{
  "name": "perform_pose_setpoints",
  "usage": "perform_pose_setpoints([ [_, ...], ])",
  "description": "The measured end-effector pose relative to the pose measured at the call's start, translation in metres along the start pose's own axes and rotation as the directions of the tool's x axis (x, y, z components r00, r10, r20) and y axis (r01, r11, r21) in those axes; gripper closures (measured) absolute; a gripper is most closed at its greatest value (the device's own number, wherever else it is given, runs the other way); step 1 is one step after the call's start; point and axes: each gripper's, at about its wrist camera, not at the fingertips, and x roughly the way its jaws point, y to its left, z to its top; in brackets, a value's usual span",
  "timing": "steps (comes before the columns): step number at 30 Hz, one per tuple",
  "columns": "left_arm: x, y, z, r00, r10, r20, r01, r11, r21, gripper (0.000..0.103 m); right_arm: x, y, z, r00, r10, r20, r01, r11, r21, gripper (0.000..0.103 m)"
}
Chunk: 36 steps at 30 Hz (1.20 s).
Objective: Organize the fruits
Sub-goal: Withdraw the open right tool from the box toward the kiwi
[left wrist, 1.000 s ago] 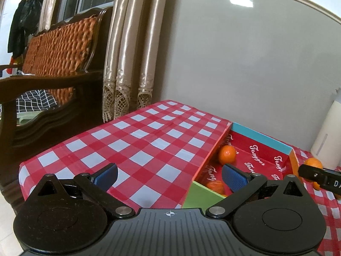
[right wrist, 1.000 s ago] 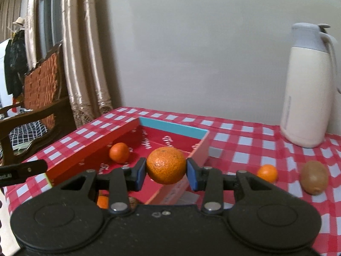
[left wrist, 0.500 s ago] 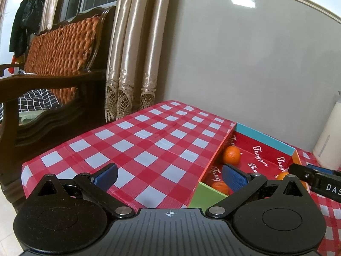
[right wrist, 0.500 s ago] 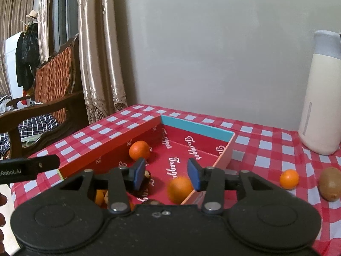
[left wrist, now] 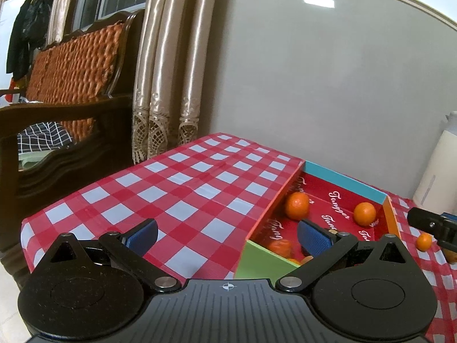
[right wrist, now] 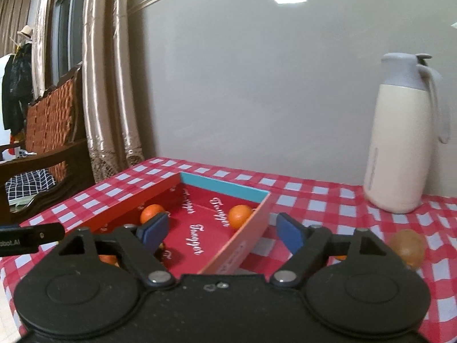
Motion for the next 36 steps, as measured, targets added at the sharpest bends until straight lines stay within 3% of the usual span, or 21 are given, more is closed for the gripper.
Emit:
perform_pose_setpoints([
  [1, 0.000, -0.001, 0.000, 1.000, -0.002, 0.000, 0.002, 1.000, 0.002, 0.000, -0.001, -0.002, -0.001, 1.000, -0.014, 0.002, 0.014, 1.000, 0.006, 0.008],
  [6, -0.002, -0.011, -0.001, 1.000, -0.016, 0.004, 0.016, 1.000, 0.020, 0.000, -0.010, -0.016, -0.004, 0.996, -0.085, 0.005, 0.085, 0.996, 0.021, 0.001],
  [14, -0.005, -0.032, -0.004, 0.999, -0.049, 0.006, 0.049, 0.997, 0.058, 0.000, -0.024, -0.047, -0.013, 0.979, -0.204, -0.006, 0.204, 0.977, 0.057, 0.000],
  [21, -0.009, -0.056, -0.009, 0.997, -0.083, 0.012, 0.081, 0.990, 0.112, 0.000, -0.041, -0.080, -0.020, 0.930, -0.367, -0.015, 0.367, 0.925, 0.097, 0.000],
  [28, -0.012, -0.086, -0.014, 0.991, -0.131, 0.001, 0.129, 0.979, 0.159, 0.000, -0.062, -0.111, -0.027, 0.885, -0.465, -0.021, 0.463, 0.875, 0.143, 0.000],
  [36, -0.022, -0.135, -0.025, 0.968, -0.249, -0.008, 0.242, 0.934, 0.263, 0.000, -0.083, -0.138, -0.035, 0.844, -0.535, -0.039, 0.532, 0.825, 0.190, 0.000],
])
